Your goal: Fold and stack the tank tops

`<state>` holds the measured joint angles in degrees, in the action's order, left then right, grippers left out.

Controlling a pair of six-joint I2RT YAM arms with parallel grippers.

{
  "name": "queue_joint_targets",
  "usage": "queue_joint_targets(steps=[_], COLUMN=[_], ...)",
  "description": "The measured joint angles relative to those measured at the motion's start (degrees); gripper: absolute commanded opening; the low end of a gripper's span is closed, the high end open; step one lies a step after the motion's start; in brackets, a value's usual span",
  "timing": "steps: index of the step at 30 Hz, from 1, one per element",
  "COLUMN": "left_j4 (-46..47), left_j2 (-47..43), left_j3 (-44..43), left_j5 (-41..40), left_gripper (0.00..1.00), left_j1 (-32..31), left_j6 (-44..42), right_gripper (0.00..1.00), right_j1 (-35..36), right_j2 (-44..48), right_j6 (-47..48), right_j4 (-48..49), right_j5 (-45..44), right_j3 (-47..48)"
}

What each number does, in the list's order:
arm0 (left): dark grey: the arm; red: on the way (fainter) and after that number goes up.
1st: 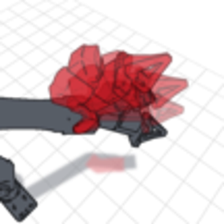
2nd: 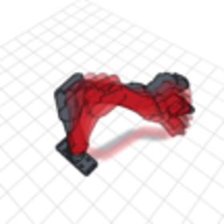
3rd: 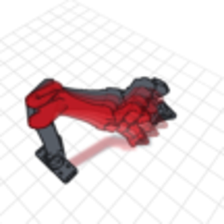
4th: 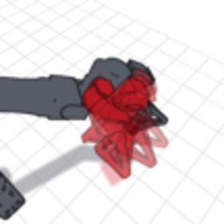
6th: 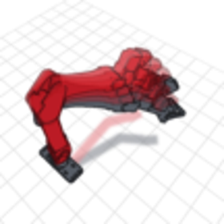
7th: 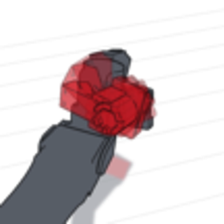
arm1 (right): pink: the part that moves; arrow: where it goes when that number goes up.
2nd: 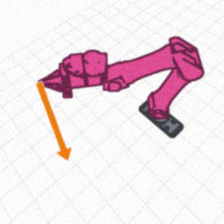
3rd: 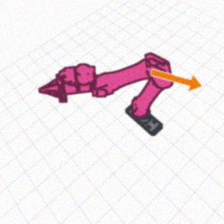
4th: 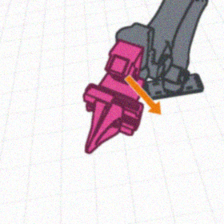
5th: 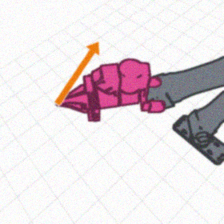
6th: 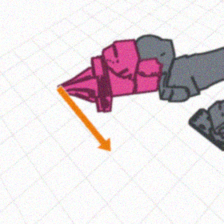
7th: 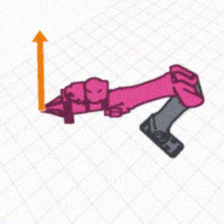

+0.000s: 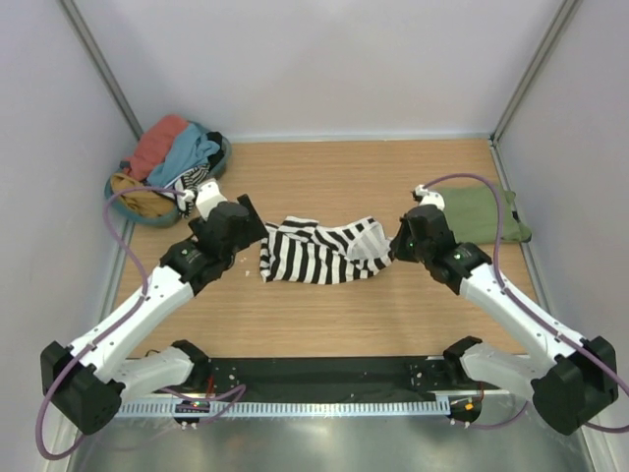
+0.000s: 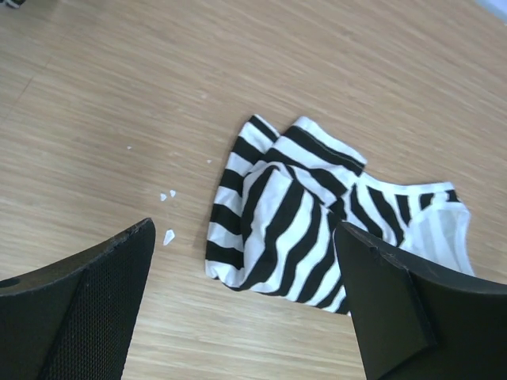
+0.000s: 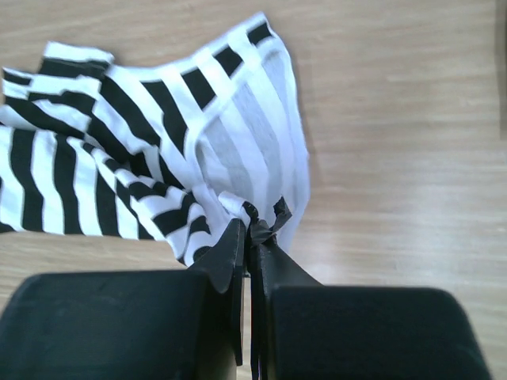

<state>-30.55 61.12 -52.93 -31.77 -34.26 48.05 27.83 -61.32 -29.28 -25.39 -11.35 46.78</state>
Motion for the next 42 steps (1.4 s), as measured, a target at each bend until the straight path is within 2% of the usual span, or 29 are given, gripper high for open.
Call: queue_joint_targets(steps=[4, 7, 16, 22, 25, 30, 33, 34, 35, 39, 42], left_j4=[0.31, 0.17, -4.2, -11.17, -14.14, -17.9, -19.02, -19.3, -19.45, -19.82, -19.21], left_j2=[-0.33, 4.7, 36.39, 54.99, 61.46, 68.57, 69.9, 69.9, 69.9, 69.18, 64.89], left_j3=[-2.67, -7.19, -31.69, -48.28, -52.61, -55.04, -55.15, -55.17, -55.17, -54.36, -50.47], left_j5=[3.28, 6.78, 17.9, 19.32, 19.12, 17.07, 15.37, 14.58, 14.01, 10.38, 9.27], left_gripper=[0.95, 0.95, 0.85, 0.84, 0.68, 0.61, 0.31, 0.09, 0.0, 0.0, 0.0], left_j1=[-0.02, -0.11, -1.44, -4.96, -6.49, -7.13, -6.51, -6.27, -6.05, -4.7, -2.69], left_j6=[-3.1, -5.9, -15.13, -19.08, -20.0, -19.8, -18.45, -18.36, -18.1, -17.9, -16.94], right_gripper=[0.01, 0.01, 0.01, 0.01, 0.01, 0.01, 0.01, 0.01, 0.01, 0.01, 0.01], right_j1=[-0.07, -0.11, -0.11, -0.11, -0.11, -0.11, -0.11, -0.11, -0.11, -0.11, -0.11], right_j2=[6.45, 9.66, 12.79, 13.09, 13.14, 14.16, 14.56, 14.6, 14.62, 14.69, 14.53], right_j6=[-0.98, -1.49, -2.78, -3.04, -3.21, -3.43, -3.43, -3.43, -3.41, -3.39, -3.19], right_j4=[-1.03, -1.33, -2.25, -2.58, -2.56, -2.56, -2.58, -2.6, -2.64, -2.99, -2.95], right_j5=[-0.9, -1.84, -3.13, -3.08, -3.08, -3.04, -3.08, -3.1, -3.13, -3.78, -5.29], right_j3=[-4.79, -6.32, -10.51, -11.74, -11.78, -11.89, -11.89, -11.89, -11.89, -11.89, -11.87])
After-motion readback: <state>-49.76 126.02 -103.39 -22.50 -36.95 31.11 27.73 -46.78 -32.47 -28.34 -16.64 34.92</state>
